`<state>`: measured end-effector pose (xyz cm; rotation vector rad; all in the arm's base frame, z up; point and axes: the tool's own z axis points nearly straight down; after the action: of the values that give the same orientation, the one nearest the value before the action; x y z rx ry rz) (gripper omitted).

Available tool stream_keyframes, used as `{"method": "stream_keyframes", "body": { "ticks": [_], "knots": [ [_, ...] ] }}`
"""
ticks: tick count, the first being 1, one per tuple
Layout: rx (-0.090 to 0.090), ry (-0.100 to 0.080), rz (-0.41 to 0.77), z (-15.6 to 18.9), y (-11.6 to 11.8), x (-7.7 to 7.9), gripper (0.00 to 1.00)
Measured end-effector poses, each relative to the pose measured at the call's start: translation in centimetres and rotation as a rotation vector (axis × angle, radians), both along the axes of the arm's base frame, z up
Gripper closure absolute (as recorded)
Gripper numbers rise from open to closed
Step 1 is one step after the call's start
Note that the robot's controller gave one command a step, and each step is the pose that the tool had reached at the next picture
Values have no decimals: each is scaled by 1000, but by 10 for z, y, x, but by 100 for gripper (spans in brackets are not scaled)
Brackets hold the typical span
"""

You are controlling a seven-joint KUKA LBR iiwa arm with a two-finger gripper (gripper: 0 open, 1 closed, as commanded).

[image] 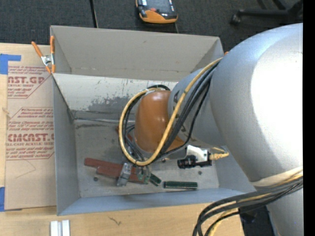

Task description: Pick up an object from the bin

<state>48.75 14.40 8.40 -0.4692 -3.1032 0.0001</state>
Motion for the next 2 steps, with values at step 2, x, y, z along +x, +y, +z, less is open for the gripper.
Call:
{"method": "stream_keyframes", "body": {
  "ticks": [2],
  "knots": [
    [0, -3, 0, 13, 0, 1, 100]
  ]
}}
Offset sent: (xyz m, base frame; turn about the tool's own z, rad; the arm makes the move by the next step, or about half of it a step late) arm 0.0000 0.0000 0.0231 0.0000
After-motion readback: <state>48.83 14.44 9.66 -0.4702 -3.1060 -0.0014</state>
